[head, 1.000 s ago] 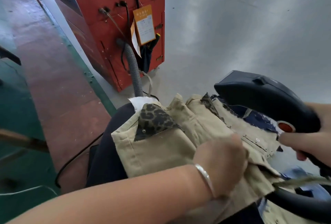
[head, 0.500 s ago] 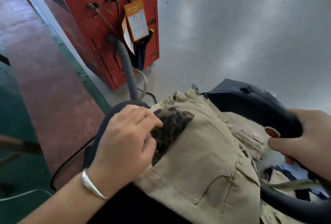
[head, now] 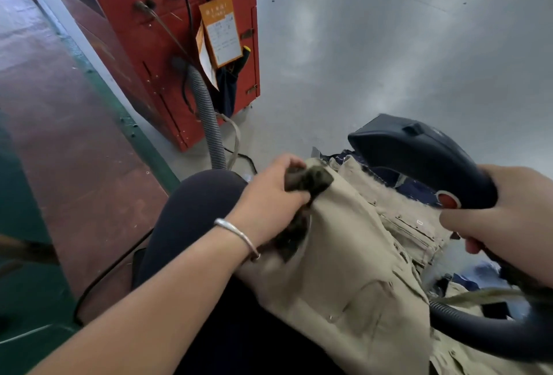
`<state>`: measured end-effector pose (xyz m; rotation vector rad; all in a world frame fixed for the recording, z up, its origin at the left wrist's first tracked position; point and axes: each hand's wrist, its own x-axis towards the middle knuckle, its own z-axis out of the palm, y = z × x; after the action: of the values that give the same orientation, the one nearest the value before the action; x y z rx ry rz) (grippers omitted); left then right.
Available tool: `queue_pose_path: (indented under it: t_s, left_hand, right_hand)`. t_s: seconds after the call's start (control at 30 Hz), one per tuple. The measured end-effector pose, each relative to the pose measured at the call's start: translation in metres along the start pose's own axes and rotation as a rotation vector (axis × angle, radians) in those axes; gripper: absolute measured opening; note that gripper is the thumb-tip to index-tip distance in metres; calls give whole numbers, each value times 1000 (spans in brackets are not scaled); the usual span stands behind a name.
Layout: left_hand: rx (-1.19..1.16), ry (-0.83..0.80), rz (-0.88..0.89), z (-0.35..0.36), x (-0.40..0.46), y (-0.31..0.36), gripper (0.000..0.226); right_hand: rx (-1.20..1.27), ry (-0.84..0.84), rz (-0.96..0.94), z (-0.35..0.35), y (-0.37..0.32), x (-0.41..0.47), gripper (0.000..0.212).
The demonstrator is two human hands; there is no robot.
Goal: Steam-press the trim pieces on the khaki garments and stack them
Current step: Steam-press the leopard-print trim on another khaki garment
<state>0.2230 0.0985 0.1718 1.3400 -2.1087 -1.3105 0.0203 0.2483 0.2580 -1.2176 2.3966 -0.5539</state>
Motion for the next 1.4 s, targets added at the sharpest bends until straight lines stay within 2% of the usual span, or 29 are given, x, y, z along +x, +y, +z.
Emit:
queue_pose_path:
  t_s: [0.1,0.13,0.17,0.2,0.3,0.33,0.4,0.47,0.5,0.53,0.57,0.67,0.77,0.83,0.9,0.93,1.03,1.27,1.33,1.4]
  left_hand:
    - [-285,445,-65,1,16,6,28]
    - [-357,519,-90,0,17,7,27]
    - [-405,513,-99,2,14,8,28]
    - [-430,441,-103,7,7,8,30]
    - [-468,151,-132,27,-27,9,38]
    - [-564,129,-142,29,-35,11,38]
    - [-930,127,-154,25,-38,18,36]
    - [-1268,48,-147,21,-33,24,35]
    - [-1344,3,-137,21,-32,26,36]
    - [-1326,-33,-135,23,-35,28,38]
    - [-1156,-21,-131,28,-38,25,39]
    - [-246,179,-2,43,-51,6,49]
    - [292,319,187,45,-57,-5,59]
    - [621,452,300,48,-63,-5,52]
    - [662,504,533,55,-73,-3,22]
    - [620,458,637,59,-80,-4,6]
    - [570,337,761,65,-99,-17,24]
    - [650,232,748,68,-115,-27,35]
    - [623,216,715,69,-113,-25,38]
    - [576,207,668,70,-112,-24,40]
  right_hand:
    - [35,-13,-20,-3,-3,2,22]
    - [49,-17,-29,-3,-5,2,26]
    - [64,-22,-34,-3,-7,1,27]
    - [70,-28,-30,-4,-9,0,27]
    - [69,-48,-17,-1,-12,-4,30]
    - [63,-53,-13,0,-12,-5,31]
    - [50,-69,-9,0,-10,-8,33]
    - [37,-83,-2,-2,-7,-10,35]
    - [41,-83,10,-4,-5,-12,35]
    - [52,-77,28,-7,-4,-14,35]
    - [64,-67,47,-10,-2,-15,35]
    - [45,-56,64,-19,-2,-19,35]
    - [-13,-77,30,-19,-4,-22,27]
    - [-61,-73,15,-16,-5,-26,18]
    - [-105,-68,22,-14,-7,-32,26]
    - [-122,-67,19,-13,-7,-36,36]
    - [-162,-86,8,-14,0,-46,49]
    - [-291,-214,84,4,14,-66,49]
    - [-404,-296,100,10,12,-64,41]
    - [-438,-312,116,15,8,-59,20]
